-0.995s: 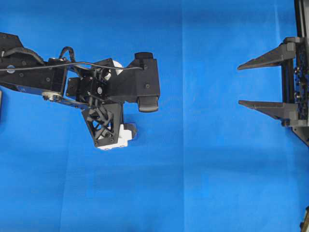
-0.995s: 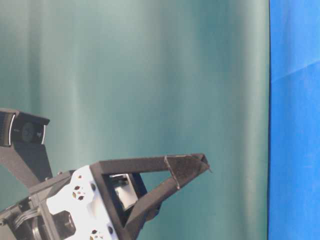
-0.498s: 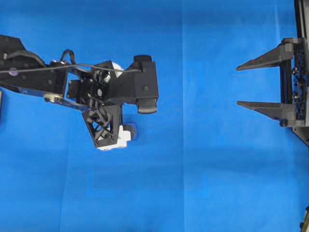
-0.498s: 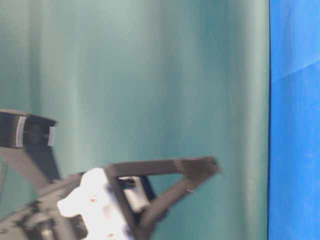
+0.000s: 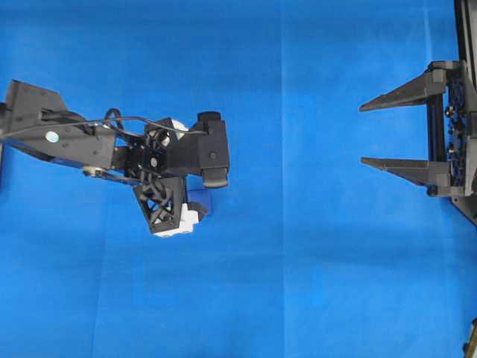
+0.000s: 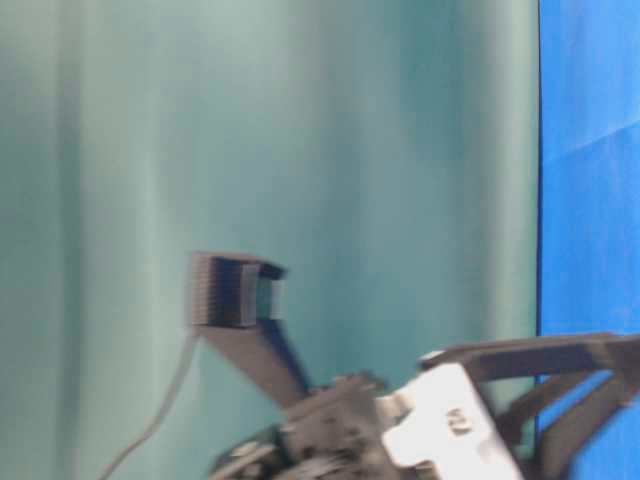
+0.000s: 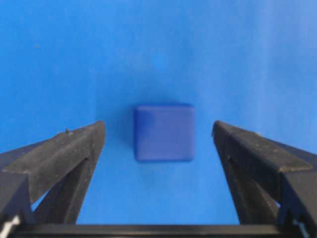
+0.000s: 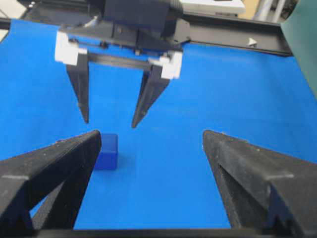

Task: Handover the blue block to the right arm after grasping it with the left arm, then place it in the designated position.
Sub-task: 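Close the left gripper on the blue cube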

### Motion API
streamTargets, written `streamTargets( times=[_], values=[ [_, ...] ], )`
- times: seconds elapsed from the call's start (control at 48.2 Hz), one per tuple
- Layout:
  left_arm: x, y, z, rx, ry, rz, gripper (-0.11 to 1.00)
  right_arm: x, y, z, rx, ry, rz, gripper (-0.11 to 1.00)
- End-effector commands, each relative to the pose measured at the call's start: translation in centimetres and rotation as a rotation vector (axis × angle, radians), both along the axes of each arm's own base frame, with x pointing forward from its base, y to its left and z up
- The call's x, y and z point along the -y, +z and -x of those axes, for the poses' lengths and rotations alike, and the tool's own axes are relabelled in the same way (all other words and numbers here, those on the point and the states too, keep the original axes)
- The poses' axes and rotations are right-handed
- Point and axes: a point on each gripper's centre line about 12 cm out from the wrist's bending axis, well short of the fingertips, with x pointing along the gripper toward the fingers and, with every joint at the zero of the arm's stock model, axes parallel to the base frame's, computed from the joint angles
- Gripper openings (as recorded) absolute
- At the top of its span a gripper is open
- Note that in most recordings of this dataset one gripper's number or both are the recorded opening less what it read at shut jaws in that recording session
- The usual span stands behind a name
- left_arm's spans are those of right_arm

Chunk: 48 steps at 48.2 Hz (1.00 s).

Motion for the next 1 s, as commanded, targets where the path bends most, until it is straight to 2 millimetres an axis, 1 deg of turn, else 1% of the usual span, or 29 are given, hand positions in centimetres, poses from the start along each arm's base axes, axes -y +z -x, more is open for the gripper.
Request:
streamTargets(
  times=[0.0,0.166,0.29,0.498,0.663,0.85,0.974],
  values=[
    [0.3,0.2,-0.5,0.032,-0.009,0.002,0.93,0.0,1.2,-0.4,0.035,-0.002,-0.001,0.97],
    [0.8,-1.4,-0.6,-0.001,-0.020,-0.001,0.93,0.0,1.2,-0.4,0.034,-0.002,-0.001,0.97],
    [1.1,-2.1,-0.7,-0.020,-0.026,-0.003,0.93,0.0,1.0,-0.5,0.028,0.000,-0.001,0.97],
    [1.0,-3.8,-0.6,-0.058,-0.027,-0.008,0.93,0.0,0.9,-0.6,0.023,0.000,-0.001,0.97],
    [1.0,-5.2,-1.0,-0.064,-0.028,-0.010,0.93,0.0,0.6,-0.8,0.015,0.000,-0.001,0.97],
    [1.0,-6.4,-1.2,-0.070,-0.028,-0.011,0.93,0.0,0.6,-0.9,0.012,0.000,-0.001,0.97],
    [1.0,-6.8,-1.2,-0.079,-0.035,-0.016,0.93,0.0,0.6,-0.9,0.014,-0.002,-0.001,0.97]
  ],
)
